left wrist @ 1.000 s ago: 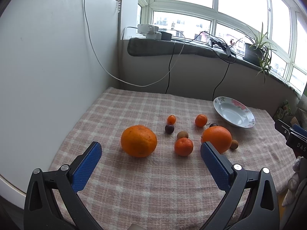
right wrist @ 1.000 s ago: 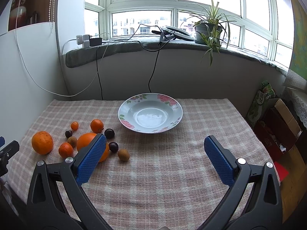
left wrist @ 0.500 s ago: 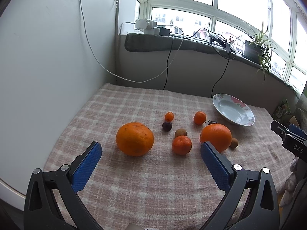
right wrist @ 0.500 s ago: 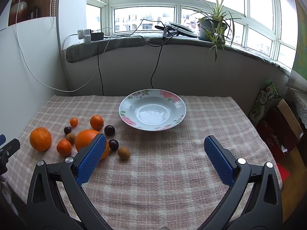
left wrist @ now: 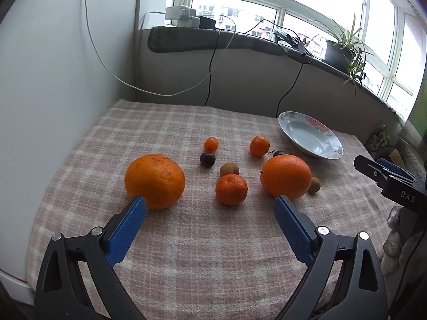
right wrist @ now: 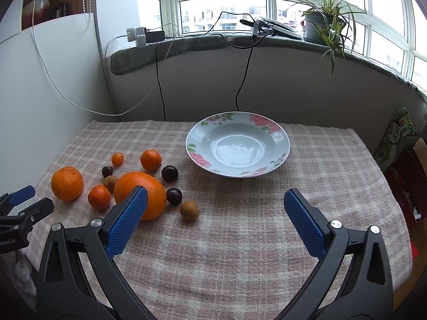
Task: Organize fruits
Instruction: 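Move the left tool to the large orange and close around it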
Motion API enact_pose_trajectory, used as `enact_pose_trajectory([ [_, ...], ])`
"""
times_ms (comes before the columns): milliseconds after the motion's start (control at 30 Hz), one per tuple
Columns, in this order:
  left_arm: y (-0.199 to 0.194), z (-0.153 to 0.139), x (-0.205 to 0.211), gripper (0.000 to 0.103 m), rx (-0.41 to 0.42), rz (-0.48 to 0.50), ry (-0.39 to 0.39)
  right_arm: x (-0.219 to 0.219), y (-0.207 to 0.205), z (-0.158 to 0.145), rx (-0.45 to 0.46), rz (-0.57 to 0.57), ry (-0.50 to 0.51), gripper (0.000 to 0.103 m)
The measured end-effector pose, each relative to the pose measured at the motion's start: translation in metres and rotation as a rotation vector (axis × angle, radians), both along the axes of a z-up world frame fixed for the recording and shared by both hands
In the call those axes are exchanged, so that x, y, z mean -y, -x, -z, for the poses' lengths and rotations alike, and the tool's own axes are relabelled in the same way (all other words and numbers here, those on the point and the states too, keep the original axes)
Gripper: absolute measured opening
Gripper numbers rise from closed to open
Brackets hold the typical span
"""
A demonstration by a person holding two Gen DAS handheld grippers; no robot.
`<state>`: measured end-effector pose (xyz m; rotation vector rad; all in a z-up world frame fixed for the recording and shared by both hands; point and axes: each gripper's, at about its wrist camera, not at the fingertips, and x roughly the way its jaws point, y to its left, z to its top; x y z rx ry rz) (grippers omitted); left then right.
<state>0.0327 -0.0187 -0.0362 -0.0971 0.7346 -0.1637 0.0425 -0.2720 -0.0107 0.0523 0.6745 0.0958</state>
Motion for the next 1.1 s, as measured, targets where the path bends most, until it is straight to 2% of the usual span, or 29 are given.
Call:
enact_pose_trajectory([
  [133, -0.005, 0.007, 0.009, 0.088, -0.015, 0.055, 0.034, 0.002, -0.013, 0.008, -0.056, -0.08, -0.11, 0.098],
  [300, -0.011, 0.01, 0.024, 0.079, -0.029, 0.125, 0.067, 0.0, -0.03, 0.022, -0.137, -0.169, -0.23, 0.081],
  [467, -0.016, 0.013, 0.04, 0.072, -0.053, 0.196, 0.098, -0.003, -0.047, 0.029, -0.201, -0.262, -0.33, 0.074],
  [667, -0.026, 0.019, 0.059, 0.069, -0.078, 0.267, 0.146, -0.015, -0.069, 0.03, -0.255, -0.37, -0.343, 0.072],
  [767, -0.031, 0.024, 0.065, 0.069, -0.094, 0.282, 0.157, -0.023, -0.081, 0.036, -0.29, -0.407, -0.332, 0.067],
  [900, -0.037, 0.03, 0.07, 0.064, -0.12, 0.295, 0.176, -0.025, -0.098, 0.046, -0.345, -0.438, -0.376, 0.065],
  [1100, -0.045, 0.034, 0.076, 0.064, -0.127, 0.308, 0.176, -0.028, -0.119, 0.059, -0.404, -0.471, -0.424, 0.064],
])
